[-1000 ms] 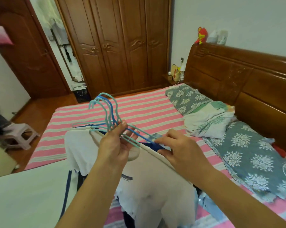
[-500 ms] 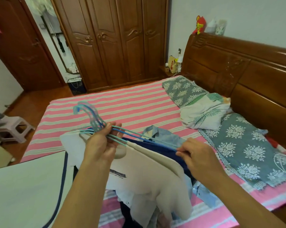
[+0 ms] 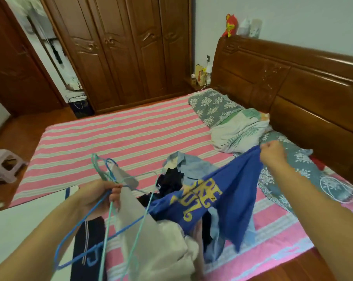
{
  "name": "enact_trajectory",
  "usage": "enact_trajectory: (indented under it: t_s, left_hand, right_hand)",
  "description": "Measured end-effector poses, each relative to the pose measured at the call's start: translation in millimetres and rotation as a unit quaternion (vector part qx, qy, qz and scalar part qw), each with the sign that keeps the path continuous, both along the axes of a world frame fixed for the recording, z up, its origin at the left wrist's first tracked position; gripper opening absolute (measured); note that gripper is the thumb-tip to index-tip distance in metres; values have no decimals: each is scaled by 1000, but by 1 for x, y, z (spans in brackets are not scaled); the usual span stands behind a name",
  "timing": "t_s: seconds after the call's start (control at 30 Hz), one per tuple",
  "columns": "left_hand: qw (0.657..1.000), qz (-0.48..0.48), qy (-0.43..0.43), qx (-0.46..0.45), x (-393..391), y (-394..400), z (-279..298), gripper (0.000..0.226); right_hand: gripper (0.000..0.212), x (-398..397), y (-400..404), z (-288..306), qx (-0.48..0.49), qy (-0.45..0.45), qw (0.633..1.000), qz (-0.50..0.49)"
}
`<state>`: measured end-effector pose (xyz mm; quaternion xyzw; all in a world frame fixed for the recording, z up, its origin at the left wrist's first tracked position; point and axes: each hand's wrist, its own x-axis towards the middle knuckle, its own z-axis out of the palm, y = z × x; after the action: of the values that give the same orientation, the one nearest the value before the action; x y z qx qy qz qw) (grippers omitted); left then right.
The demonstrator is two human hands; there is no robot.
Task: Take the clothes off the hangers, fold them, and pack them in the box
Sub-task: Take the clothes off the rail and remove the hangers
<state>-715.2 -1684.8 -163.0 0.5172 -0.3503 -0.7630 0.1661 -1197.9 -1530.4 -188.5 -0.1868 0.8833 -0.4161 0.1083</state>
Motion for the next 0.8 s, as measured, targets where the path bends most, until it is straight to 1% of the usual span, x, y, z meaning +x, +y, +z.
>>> enact_trajectory:
  t_s: [0.03, 0.07, 0.13, 0.2, 0.23, 0.33, 0.43, 0.47, 0.5, 0.57, 0.63, 0.67, 0.73, 0.77, 0.8]
  left_hand:
    - [1000, 15, -8, 25, 2, 2, 1, 15]
    - [999, 22, -6, 37, 4, 2, 2, 20]
    - [998, 68, -5, 11, 5, 1, 5, 27]
    - [993, 114, -10, -24, 0, 0, 7, 29]
    - [989, 139, -16, -38, -3, 0, 5, 30]
    - [975, 206, 8, -77, -13, 3, 4, 32]
    - [965, 241, 25, -106, -17, 3, 19, 25]
    - [964, 238, 33, -112, -18, 1, 29, 25]
    - [963, 237, 44, -119, -19, -1, 42, 27]
    - [961, 236, 85, -118, -21, -2, 68, 30]
    - [958, 227, 135, -110, -25, 1, 91, 26]
    - [958, 220, 148, -109, -27, 6, 100, 22]
    - [957, 208, 171, -109, -34, 16, 107, 15]
    - [955, 206, 183, -107, -39, 21, 107, 15]
    - [954, 203, 195, -104, -45, 26, 106, 15]
  right_hand:
    - [22, -5, -6, 13, -19, 8, 1000, -13]
    - [22, -4, -13, 29, -34, 14, 999, -10]
    - [22, 6, -35, 59, -79, 43, 995, 38]
    - [18, 27, -58, 91, -155, 81, 981, 83]
    - [15, 37, -68, 105, -208, 97, 969, 93]
    - [6, 54, -95, 153, -364, 89, 922, 94]
    - [11, 62, -111, 222, -481, 91, 865, 107]
    - [12, 64, -116, 244, -495, 93, 855, 126]
    - [13, 66, -122, 263, -492, 93, 853, 149]
    - [14, 76, -132, 287, -462, 93, 862, 188]
    - [17, 89, -140, 286, -409, 86, 884, 211]
    - [20, 94, -144, 275, -377, 80, 897, 217]
    - [27, 100, -149, 236, -286, 52, 930, 226]
    - [28, 105, -147, 212, -219, 13, 944, 246]
    - [27, 111, -142, 188, -132, -33, 951, 277]
